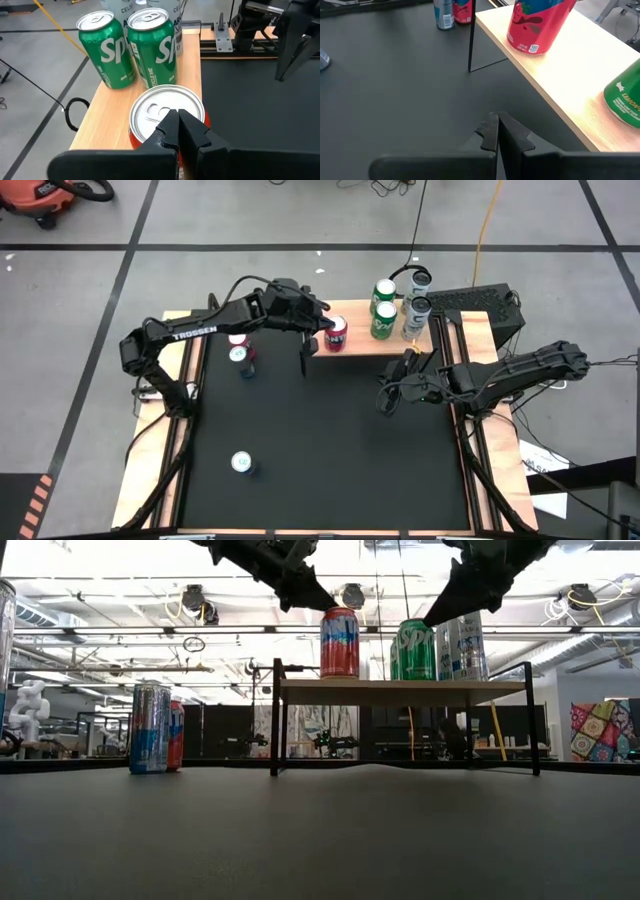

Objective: Place canned beverage on shelf
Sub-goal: Put the bottom orange soda can on the shelf

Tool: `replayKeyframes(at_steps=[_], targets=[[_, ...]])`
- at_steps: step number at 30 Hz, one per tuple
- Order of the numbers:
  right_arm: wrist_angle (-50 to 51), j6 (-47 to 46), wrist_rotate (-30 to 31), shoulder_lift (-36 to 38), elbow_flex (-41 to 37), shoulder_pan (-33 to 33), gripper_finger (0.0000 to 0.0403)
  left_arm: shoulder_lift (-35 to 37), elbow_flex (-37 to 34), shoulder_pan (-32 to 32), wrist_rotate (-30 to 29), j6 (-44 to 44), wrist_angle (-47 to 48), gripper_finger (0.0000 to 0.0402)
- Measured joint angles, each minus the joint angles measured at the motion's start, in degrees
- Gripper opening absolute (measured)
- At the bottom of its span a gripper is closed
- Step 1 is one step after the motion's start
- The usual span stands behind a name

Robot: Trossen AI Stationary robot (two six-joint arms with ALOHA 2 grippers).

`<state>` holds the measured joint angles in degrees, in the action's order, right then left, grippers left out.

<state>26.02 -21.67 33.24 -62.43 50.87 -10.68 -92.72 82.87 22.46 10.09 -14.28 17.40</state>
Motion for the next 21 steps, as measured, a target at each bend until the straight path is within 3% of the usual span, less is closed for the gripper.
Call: replayKeyframes(at_steps=[21], targets=[[0.0, 0.0, 0.0, 0.0, 0.0, 0.0, 0.0, -6.9, 0.1, 2.7, -4.4, 0.4, -16.2, 0.0]])
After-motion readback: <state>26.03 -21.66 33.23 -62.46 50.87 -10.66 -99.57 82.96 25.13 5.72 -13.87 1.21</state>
